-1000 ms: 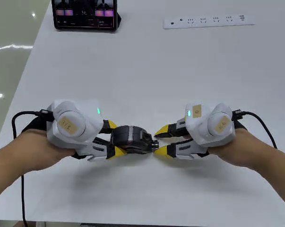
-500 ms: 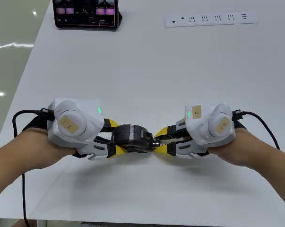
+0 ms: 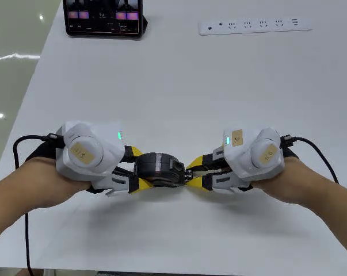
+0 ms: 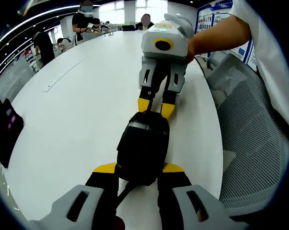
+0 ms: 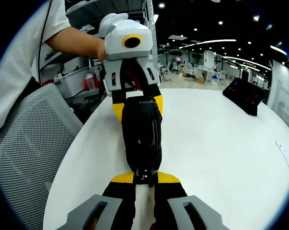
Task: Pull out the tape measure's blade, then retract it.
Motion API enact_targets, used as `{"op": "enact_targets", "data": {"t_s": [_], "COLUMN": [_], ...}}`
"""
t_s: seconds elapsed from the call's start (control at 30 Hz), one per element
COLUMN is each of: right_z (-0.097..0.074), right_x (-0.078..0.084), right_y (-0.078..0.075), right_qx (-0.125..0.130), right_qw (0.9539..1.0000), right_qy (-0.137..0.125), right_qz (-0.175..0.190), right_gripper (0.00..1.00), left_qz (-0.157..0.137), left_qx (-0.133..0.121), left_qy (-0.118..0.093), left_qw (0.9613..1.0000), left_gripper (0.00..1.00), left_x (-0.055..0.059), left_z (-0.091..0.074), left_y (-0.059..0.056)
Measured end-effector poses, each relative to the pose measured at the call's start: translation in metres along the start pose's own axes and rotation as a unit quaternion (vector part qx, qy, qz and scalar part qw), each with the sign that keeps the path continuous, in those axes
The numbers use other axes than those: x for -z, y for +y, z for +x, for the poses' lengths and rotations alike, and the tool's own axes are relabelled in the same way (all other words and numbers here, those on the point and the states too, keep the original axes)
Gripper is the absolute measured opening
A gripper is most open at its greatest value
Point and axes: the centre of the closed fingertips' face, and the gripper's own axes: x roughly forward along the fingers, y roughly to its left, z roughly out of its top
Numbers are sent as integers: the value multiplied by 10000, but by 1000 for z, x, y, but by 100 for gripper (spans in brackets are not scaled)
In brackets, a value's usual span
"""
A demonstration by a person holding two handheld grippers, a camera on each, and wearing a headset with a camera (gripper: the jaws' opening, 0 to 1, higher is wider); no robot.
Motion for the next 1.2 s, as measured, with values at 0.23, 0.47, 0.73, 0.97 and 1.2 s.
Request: {"op": "enact_targets", "data": {"t_s": [0.23, 0.47, 0.73, 0.97, 1.2], "right_z": [-1, -7, -15, -24, -31], "right_x": [1, 5, 11, 16, 22], "right_y": [1, 1, 0, 0, 0], "right_qx": [-6, 2, 25, 58, 82], "right_qw": [10000, 9999, 9997, 9996, 9994], "right_qy": [64, 128, 198, 249, 305], "right_qz": [-68, -110, -116, -116, -115], "right_gripper": [10, 10, 10, 10, 10], "left_qz": [26, 19, 26, 29, 29], "left_qx": [14, 10, 4, 1, -2], "left_qy": [8, -11, -10, 7, 5], "left_qw": [10000, 10000, 10000, 10000, 10000], "left_gripper": [25, 25, 25, 25, 25], "left_x": [0, 0, 0, 0, -1], "left_z": [0, 0, 1, 1, 1], "left_y": [0, 0, 0, 0, 0]}}
